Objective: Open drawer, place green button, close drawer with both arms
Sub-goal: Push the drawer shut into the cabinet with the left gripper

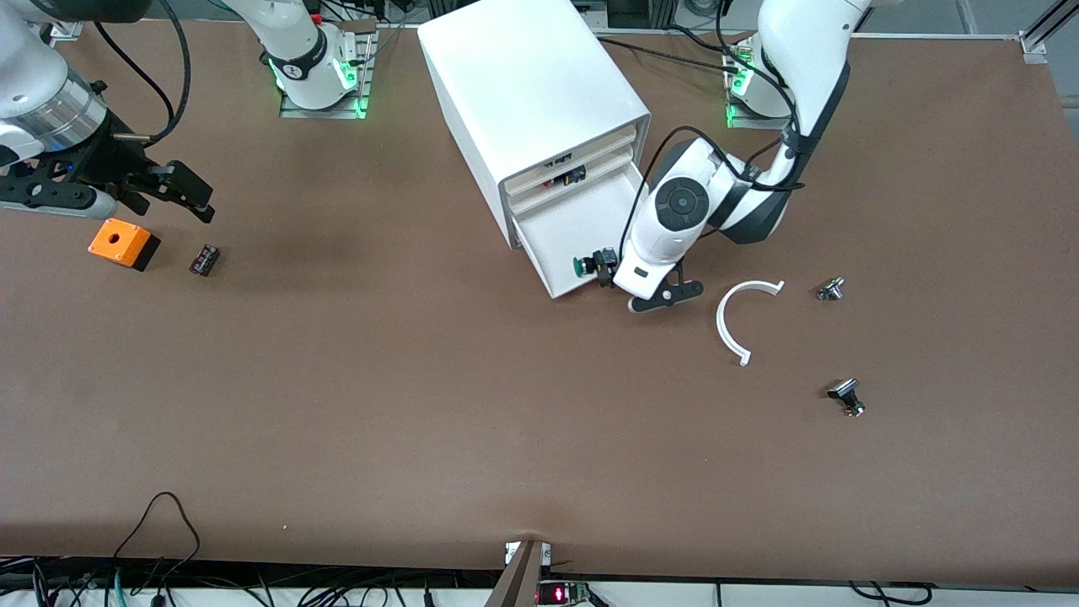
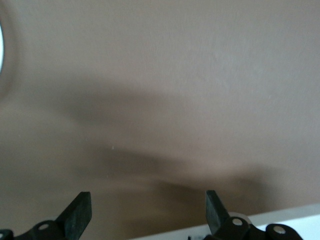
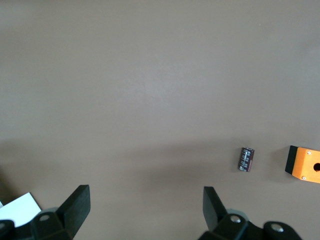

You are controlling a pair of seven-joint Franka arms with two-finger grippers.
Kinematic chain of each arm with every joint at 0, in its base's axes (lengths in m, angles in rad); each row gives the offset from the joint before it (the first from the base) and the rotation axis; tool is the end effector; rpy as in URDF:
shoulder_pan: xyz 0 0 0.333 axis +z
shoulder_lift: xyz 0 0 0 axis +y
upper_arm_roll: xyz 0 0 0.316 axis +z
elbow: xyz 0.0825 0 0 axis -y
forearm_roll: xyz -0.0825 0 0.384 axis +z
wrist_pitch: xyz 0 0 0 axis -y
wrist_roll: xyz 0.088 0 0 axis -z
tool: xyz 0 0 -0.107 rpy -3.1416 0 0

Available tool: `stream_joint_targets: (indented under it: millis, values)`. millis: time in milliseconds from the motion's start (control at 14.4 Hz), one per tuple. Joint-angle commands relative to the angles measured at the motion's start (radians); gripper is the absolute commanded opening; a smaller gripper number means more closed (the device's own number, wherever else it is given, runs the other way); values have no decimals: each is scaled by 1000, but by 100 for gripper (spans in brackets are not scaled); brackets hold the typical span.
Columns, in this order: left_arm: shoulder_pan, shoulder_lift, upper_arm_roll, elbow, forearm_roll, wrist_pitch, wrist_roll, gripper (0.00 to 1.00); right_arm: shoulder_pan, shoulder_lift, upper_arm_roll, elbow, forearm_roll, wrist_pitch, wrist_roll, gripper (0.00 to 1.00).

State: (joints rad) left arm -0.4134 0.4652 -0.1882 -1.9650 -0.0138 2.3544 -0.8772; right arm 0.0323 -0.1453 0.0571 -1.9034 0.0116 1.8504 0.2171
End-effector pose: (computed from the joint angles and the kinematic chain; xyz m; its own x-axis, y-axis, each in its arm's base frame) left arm 0.5040 -0.3420 0.2328 0.9483 0.2955 -0.1158 0.2981 -0.9545 0.0062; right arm 0.5237 0.0495 0.5686 0.9874 -0.1307 0.0891 -0.1292 -0.9914 -0.0229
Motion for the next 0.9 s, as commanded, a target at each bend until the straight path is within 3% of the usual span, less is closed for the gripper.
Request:
stream_joint_targets:
  millis: [0,625,833]
  values:
    - [-10,-25,-22,-49,9,13,-32,100,-20,-25,13,-19,-9,-11,-22,100]
    - [7,-48,-134,-91,-84,2,-129,100,-52,99,21,226,-36,-92,-39,100]
    - [13,-48,-171,-95,-84,-3,-163,100,-48,121,18,245,-32,-97,-39,100]
